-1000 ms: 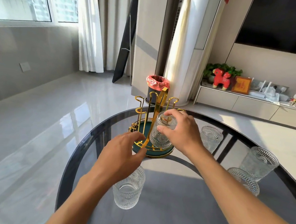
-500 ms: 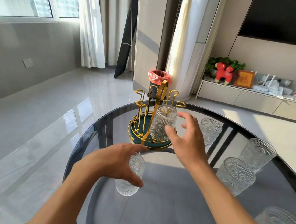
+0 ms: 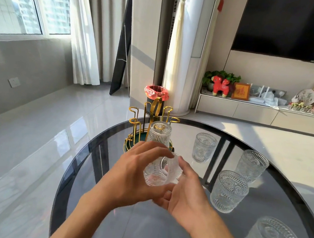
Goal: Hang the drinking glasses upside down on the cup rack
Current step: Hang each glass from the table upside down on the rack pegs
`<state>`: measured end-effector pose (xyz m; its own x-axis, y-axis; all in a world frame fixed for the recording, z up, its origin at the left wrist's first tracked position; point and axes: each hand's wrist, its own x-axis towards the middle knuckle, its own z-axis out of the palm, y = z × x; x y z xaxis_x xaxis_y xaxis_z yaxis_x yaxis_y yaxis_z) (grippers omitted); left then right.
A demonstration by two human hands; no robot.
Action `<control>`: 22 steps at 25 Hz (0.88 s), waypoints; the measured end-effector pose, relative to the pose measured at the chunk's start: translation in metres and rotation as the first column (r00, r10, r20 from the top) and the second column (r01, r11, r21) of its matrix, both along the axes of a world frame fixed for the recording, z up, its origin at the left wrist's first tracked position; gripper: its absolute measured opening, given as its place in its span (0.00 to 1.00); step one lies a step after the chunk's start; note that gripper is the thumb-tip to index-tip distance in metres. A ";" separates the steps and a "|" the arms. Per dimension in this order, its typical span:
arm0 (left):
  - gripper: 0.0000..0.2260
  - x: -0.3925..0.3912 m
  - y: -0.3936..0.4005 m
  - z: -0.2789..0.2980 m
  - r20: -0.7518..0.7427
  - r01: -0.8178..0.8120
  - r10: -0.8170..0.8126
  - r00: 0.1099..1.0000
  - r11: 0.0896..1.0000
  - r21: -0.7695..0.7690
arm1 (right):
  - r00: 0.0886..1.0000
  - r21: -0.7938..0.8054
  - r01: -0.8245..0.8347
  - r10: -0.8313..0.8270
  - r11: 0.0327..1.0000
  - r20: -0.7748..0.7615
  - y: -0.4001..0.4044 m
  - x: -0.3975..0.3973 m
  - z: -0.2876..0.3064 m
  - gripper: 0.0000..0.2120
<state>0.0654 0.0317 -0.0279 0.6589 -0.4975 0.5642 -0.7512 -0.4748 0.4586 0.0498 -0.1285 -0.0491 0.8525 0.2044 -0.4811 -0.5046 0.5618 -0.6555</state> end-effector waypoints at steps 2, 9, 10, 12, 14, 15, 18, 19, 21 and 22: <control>0.26 0.007 -0.007 0.006 -0.079 0.008 -0.015 0.997 0.996 -0.089 | 0.997 -0.066 0.055 -0.052 0.996 0.056 -0.014 0.010 0.012 0.20; 0.18 0.109 -0.007 0.034 -0.036 -0.274 0.273 0.961 0.962 -0.014 | 0.788 -0.529 0.572 -0.240 0.627 0.567 -0.045 0.088 0.061 0.23; 0.20 0.125 -0.007 0.033 -0.014 -0.285 0.287 0.958 0.955 0.079 | 0.724 -0.546 0.639 -0.185 0.541 0.665 -0.045 0.102 0.063 0.23; 0.22 0.150 -0.008 0.029 0.003 -0.290 0.295 0.955 0.936 0.200 | 0.618 -0.586 0.729 0.028 0.354 0.786 -0.047 0.127 0.062 0.24; 0.23 0.162 -0.006 0.025 0.044 -0.285 0.283 0.958 0.934 0.216 | 0.596 -0.638 0.749 0.241 0.180 0.766 -0.050 0.146 0.055 0.26; 0.22 0.166 -0.005 0.023 0.080 -0.289 0.279 0.957 0.936 0.199 | 0.613 -0.670 0.731 0.304 0.130 0.729 -0.052 0.154 0.050 0.26; 0.22 0.171 -0.002 0.018 0.150 -0.295 0.275 0.950 0.946 0.135 | 0.663 -0.742 0.661 0.378 0.108 0.646 -0.053 0.169 0.032 0.26; 0.23 0.171 -0.002 0.017 0.150 -0.293 0.274 0.950 0.949 0.120 | 0.667 -0.756 0.645 0.400 0.111 0.628 -0.052 0.171 0.025 0.26; 0.24 0.172 -0.003 0.017 0.135 -0.284 0.270 0.953 0.953 0.105 | 0.678 -0.786 0.608 0.440 0.113 0.588 -0.052 0.173 0.014 0.26; 0.25 0.172 -0.004 0.017 0.126 -0.282 0.269 0.955 0.954 0.103 | 0.688 -0.800 0.592 0.455 0.100 0.566 -0.052 0.174 0.009 0.26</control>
<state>0.2374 0.0280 -0.0111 0.7172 -0.3728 0.5887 -0.6258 -0.7162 0.3089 0.2242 -0.1807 -0.0398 0.9094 -0.0175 0.4155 0.2611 -0.7537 -0.6032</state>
